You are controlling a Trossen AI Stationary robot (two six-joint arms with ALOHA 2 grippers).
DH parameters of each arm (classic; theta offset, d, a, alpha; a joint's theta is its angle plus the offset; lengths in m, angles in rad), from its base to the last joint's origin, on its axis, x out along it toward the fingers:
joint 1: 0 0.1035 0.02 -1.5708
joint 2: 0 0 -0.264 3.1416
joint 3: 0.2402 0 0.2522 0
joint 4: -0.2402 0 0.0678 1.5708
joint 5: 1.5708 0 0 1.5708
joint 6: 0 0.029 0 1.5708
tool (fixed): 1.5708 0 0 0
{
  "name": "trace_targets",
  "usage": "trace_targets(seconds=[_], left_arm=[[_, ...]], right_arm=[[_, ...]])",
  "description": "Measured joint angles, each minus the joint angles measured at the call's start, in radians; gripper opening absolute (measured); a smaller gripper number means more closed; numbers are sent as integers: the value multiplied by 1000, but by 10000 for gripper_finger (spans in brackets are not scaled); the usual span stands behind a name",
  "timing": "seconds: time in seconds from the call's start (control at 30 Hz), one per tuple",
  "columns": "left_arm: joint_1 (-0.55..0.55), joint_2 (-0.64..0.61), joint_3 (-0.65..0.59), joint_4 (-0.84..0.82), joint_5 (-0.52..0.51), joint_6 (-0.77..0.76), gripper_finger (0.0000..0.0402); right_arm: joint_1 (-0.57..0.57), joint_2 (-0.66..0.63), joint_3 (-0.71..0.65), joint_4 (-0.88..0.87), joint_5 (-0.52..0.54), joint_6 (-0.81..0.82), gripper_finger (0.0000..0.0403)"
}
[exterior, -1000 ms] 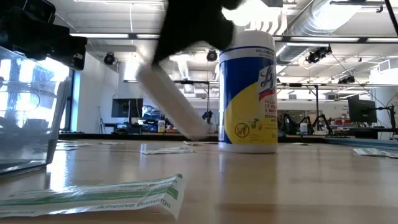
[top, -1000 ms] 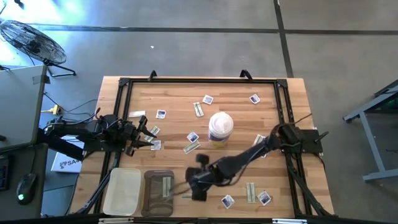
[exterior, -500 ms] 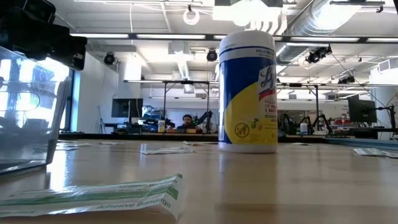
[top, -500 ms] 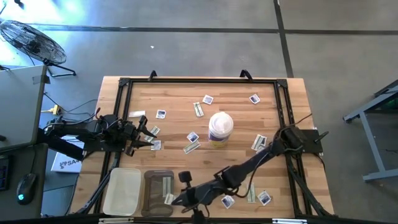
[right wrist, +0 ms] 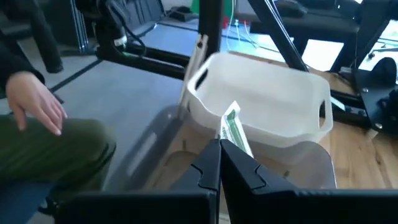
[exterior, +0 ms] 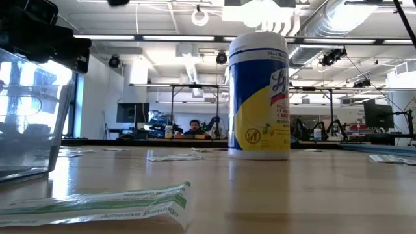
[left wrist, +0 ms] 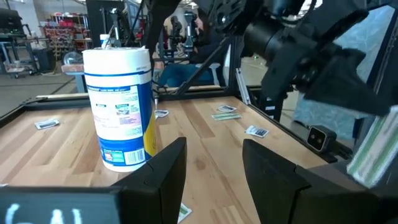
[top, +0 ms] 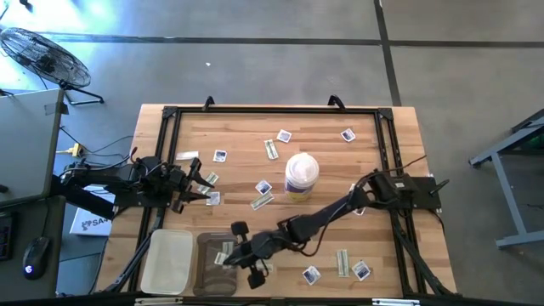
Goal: Pick & Place First Aid Supplies
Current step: Put the bandage into the black transparent bin
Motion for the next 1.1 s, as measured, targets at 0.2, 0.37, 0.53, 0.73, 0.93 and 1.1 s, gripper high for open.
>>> trace_targets(seconds=[0.2, 0.37, 0.53, 0.73, 0.93, 1.1], left_arm=[[0, 0, 0, -1, -9, 0, 154], [0, 0, 0, -1, -9, 0, 154], [0, 0, 0, -1, -9, 0, 154], [0, 0, 0, -1, -10, 0, 154], [0, 0, 0, -1, -10, 0, 154], [0, 0, 0, -1, -10, 0, 154]], right_arm=[[-36, 24, 0, -44, -20, 0, 0], [-50, 48, 0, -53, -49, 6, 0], [-50, 52, -2, -90, -48, 2, 0], [-48, 52, 0, -65, -96, -1, 2], [-48, 51, 0, -86, -90, -12, 59], [-39, 12, -1, -108, -93, -24, 107]])
